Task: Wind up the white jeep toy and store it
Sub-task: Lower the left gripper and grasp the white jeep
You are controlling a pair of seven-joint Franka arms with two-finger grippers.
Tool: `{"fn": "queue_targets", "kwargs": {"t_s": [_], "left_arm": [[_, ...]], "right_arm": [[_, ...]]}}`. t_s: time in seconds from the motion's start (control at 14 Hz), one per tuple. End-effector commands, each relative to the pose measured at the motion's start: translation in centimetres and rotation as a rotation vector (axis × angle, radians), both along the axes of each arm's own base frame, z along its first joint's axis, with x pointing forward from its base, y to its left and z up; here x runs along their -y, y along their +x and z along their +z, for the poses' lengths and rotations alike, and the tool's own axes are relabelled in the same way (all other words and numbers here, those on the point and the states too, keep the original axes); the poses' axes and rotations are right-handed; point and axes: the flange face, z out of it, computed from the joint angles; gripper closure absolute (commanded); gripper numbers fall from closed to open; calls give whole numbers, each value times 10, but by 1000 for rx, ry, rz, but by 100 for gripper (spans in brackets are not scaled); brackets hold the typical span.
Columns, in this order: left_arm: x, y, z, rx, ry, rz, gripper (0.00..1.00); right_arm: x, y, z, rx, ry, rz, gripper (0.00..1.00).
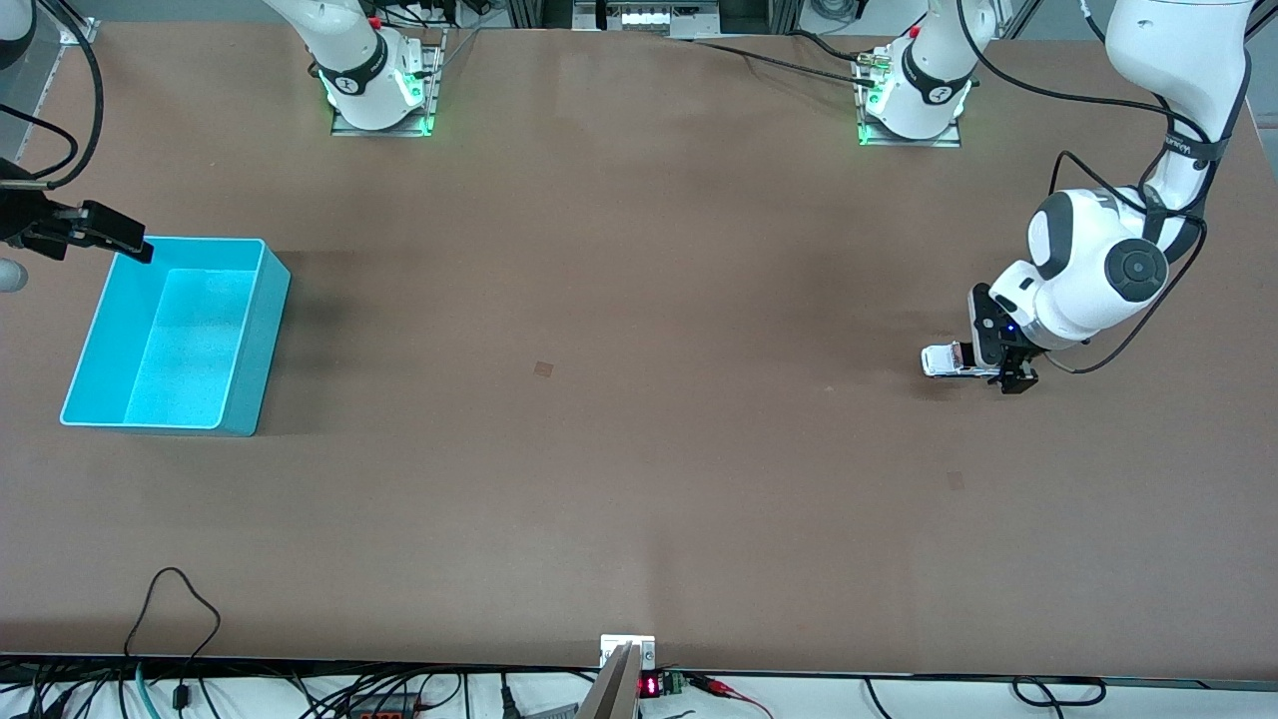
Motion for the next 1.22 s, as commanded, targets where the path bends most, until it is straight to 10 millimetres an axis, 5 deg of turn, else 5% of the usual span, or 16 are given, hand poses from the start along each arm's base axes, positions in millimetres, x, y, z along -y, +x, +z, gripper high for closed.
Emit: {"fn": "queue_targets", "kwargs": {"t_s": [0.0, 0.43, 0.57, 1.15], "left_arm": [[-2, -4, -2, 3, 6, -27, 0], [0, -4, -11, 4, 3, -30, 1], [15, -3, -11, 6, -6, -56, 2], [8, -4, -16, 7, -9, -43, 4]], "right_arm": [[-1, -5, 4, -3, 1, -13, 0], [-2, -5, 4, -3, 2, -12, 0], [-2, -5, 4, -3, 1, -12, 0], [-8, -4, 3, -3, 4, -4, 0]]}}
